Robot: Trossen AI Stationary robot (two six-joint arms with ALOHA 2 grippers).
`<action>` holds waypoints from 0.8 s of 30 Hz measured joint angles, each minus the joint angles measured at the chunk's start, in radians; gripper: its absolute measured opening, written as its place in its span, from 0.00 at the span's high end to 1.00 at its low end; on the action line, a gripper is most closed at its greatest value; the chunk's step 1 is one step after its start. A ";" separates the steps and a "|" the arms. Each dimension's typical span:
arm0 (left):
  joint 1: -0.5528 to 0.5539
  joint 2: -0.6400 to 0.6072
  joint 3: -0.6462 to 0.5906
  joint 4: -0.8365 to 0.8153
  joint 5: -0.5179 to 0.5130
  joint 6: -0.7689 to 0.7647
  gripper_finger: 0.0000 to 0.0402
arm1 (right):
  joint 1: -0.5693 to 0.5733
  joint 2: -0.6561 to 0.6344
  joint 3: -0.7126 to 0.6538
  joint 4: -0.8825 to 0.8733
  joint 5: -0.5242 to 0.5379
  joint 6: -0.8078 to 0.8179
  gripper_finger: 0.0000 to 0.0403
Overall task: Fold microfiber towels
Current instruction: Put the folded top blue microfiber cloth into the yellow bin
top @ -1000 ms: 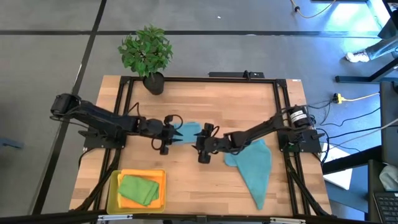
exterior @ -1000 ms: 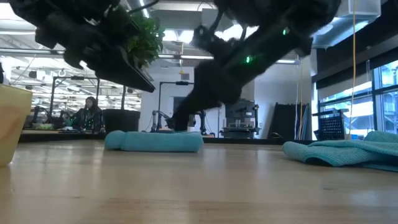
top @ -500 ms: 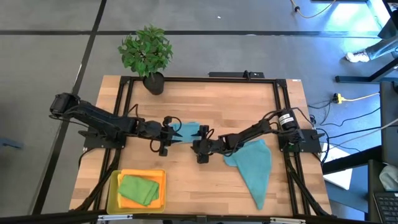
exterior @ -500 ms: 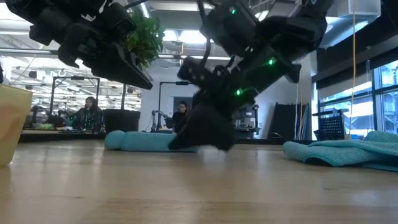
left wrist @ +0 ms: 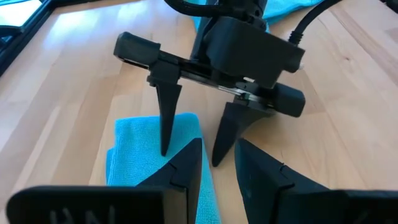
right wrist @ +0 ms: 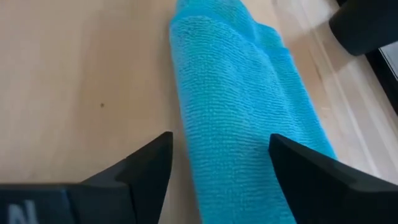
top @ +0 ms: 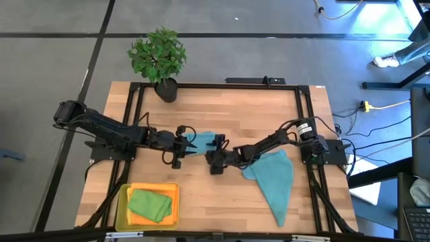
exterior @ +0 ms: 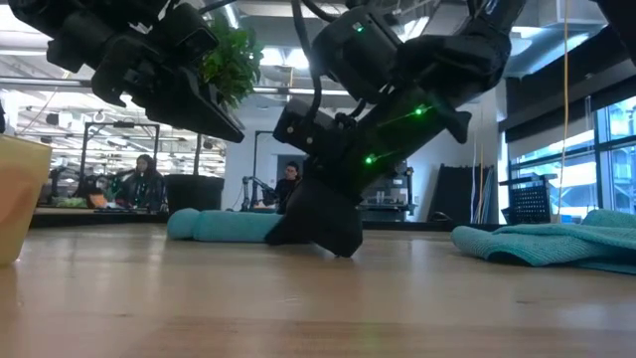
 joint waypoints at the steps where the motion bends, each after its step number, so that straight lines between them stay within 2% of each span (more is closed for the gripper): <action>1: 0.000 0.000 0.000 0.000 0.001 -0.001 0.78 | -0.001 0.000 0.000 -0.003 0.003 0.002 0.35; 8: 0.000 0.002 0.001 0.000 0.002 -0.003 0.78 | -0.015 0.002 -0.003 -0.025 0.021 0.022 0.47; 16: 0.000 0.003 0.001 -0.001 0.002 -0.004 0.78 | -0.044 0.003 -0.006 -0.028 -0.065 0.048 0.62; 24: 0.000 0.003 0.001 -0.005 0.002 -0.004 0.78 | -0.049 0.003 -0.006 -0.026 -0.102 0.091 0.92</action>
